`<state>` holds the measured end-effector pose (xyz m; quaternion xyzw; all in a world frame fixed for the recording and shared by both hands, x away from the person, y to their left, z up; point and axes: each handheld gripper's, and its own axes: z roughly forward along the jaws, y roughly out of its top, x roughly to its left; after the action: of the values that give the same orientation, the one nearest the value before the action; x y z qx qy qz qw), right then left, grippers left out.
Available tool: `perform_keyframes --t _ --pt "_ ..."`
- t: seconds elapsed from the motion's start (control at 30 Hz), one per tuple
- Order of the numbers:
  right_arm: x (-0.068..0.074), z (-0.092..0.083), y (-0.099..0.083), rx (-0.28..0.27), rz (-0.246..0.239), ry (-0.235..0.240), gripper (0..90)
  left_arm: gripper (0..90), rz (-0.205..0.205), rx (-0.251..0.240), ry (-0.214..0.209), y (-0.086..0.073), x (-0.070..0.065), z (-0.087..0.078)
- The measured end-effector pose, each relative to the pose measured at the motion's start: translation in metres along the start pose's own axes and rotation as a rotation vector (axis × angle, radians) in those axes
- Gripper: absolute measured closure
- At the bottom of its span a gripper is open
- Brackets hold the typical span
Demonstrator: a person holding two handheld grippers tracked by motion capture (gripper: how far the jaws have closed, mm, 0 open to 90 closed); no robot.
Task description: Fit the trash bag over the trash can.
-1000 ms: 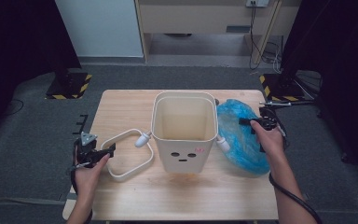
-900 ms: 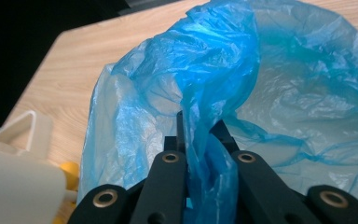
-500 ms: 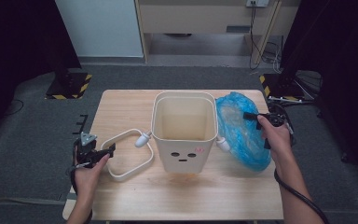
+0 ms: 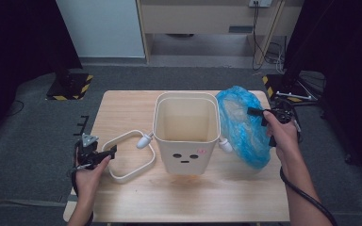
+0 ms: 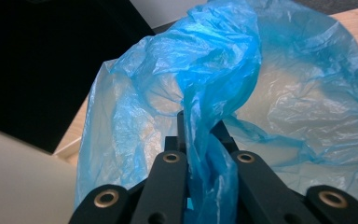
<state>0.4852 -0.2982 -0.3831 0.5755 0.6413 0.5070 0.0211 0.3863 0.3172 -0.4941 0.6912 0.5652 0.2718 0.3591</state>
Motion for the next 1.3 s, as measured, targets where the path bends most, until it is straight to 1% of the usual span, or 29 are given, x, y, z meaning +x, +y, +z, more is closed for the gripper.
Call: perform_keyframes --t 0.17,0.33,0.47,0.7,0.73,0.8,0.93,1.1,1.3 --pt "0.009 -0.008 0.004 -0.014 -0.013 0.017 88.2 13.3 0.001 0.001 0.001 0.000 0.000 0.000" --pt "0.022 -0.013 0.008 -0.026 -0.031 0.042 88.2 13.3 -0.005 0.002 0.003 0.000 0.000 0.000" --pt "0.030 -0.016 0.011 -0.024 -0.049 0.049 88.2 13.3 -0.006 0.000 0.002 0.000 0.000 0.000" --pt "0.030 -0.015 0.017 -0.032 -0.030 0.063 88.3 13.4 -0.008 0.001 0.002 0.000 0.001 0.000" --pt "0.031 -0.016 0.017 -0.034 -0.031 0.065 88.2 13.4 -0.008 0.001 0.001 0.000 0.002 0.000" --pt "0.032 -0.018 0.018 -0.034 -0.039 0.053 88.2 13.4 -0.009 0.003 0.000 -0.001 0.002 0.000" --pt "0.033 -0.019 0.017 -0.038 -0.042 0.056 88.3 13.4 -0.009 0.001 -0.001 0.000 0.001 0.000" --pt "0.036 -0.021 0.020 -0.045 -0.042 0.069 88.3 13.4 -0.008 0.002 -0.001 0.000 0.001 0.000" --pt "0.041 -0.027 0.029 -0.058 -0.035 0.088 88.3 13.5 -0.008 0.002 0.000 0.000 0.001 0.000"
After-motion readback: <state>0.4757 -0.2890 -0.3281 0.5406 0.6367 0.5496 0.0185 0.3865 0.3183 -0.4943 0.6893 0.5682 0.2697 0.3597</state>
